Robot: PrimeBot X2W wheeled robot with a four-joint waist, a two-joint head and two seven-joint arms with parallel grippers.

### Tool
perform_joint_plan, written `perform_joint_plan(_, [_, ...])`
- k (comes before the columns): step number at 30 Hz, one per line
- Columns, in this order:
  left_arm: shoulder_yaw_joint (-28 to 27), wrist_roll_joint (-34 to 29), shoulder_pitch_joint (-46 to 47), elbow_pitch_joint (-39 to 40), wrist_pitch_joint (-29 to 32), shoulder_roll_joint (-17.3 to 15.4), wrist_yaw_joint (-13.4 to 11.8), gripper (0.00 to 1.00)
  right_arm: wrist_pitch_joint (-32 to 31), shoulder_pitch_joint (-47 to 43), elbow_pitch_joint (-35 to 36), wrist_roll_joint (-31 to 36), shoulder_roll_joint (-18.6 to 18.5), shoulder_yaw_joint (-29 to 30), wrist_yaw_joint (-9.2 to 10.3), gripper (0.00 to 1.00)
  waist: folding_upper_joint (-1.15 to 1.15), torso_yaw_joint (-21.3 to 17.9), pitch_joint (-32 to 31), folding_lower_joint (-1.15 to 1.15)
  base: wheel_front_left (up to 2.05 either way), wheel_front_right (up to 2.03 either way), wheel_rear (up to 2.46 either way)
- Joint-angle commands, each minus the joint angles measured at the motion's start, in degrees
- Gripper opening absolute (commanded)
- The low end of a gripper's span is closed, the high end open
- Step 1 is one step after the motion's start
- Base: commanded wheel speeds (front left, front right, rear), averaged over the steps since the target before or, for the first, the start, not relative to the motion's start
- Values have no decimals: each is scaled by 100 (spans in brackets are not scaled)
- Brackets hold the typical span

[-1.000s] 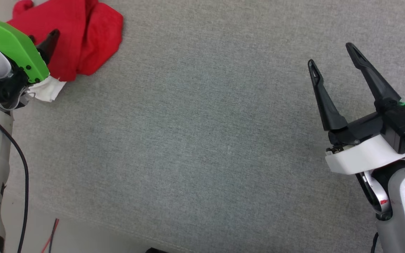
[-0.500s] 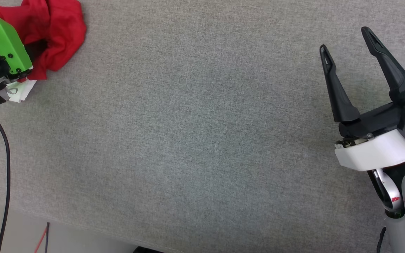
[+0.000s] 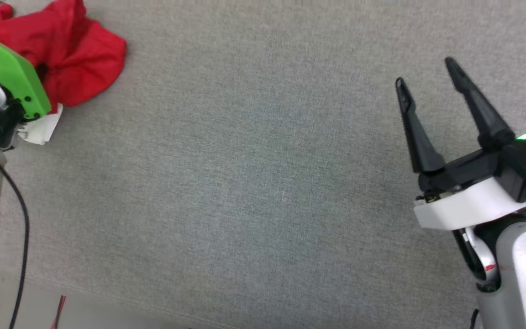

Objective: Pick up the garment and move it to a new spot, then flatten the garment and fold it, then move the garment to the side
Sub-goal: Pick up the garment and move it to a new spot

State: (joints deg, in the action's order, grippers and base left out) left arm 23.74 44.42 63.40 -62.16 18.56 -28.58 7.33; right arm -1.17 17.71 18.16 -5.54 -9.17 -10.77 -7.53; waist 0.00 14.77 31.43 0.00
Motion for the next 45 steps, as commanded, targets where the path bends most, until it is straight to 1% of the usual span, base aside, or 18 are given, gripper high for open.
perform_joint_plan(1, [6,-78,-54,-3,-231,-101,11,0,86,-94,-79,-53,61,-11,4,100,0,1,-464,0,0,0,0])
perform_joint_plan(5, [-10,-166,-102,-5,-932,-201,10,0,249,-285,-297,-123,212,24,4,100,0,-9,-920,0,0,0,0])
perform_joint_plan(9, [42,-311,-195,26,-1604,-195,-48,0,387,-521,-491,-177,340,119,4,100,0,5,-1345,0,0,0,0])
perform_joint_plan(13, [92,-432,-297,115,-2216,-101,-156,0,511,-745,-642,-231,450,201,4,100,0,-20,-1709,0,0,0,0])
perform_joint_plan(14, [135,-493,-400,223,-2577,36,-248,0,589,-900,-753,-256,513,264,4,100,0,-69,-1953,0,0,0,0])
perform_joint_plan(16, [188,-547,-494,316,-2767,139,-325,0,636,-1000,-832,-271,546,295,4,100,0,-136,-2123,0,0,0,0])
perform_joint_plan(20, [323,-570,-739,455,-2733,405,-393,0,663,-1161,-949,-273,579,345,4,100,0,-279,-2359,0,0,0,0])
perform_joint_plan(23, [434,-551,-972,559,-2614,595,-369,0,658,-1262,-1027,-253,590,375,4,100,0,-450,-2532,0,0,0,0])
perform_joint_plan(27, [609,-534,-1308,750,-2434,839,-323,0,620,-1399,-1083,-239,601,465,4,100,0,-745,-2710,0,0,0,0])
perform_joint_plan(31, [795,-518,-1689,1029,-2296,1049,-272,0,571,-1503,-1098,-248,608,574,4,100,0,-1118,-2841,0,0,0,0])
perform_joint_plan(38, [1134,-511,-2191,1650,-2126,1448,-207,0,439,-1726,-987,-209,614,852,4,100,0,-1678,-2857,0,0,0,0])
perform_joint_plan(45, [1717,-635,-2502,2308,-1799,2044,-163,0,334,-1845,-752,-199,620,1079,4,100,0,-2121,-2551,0,0,0,0])
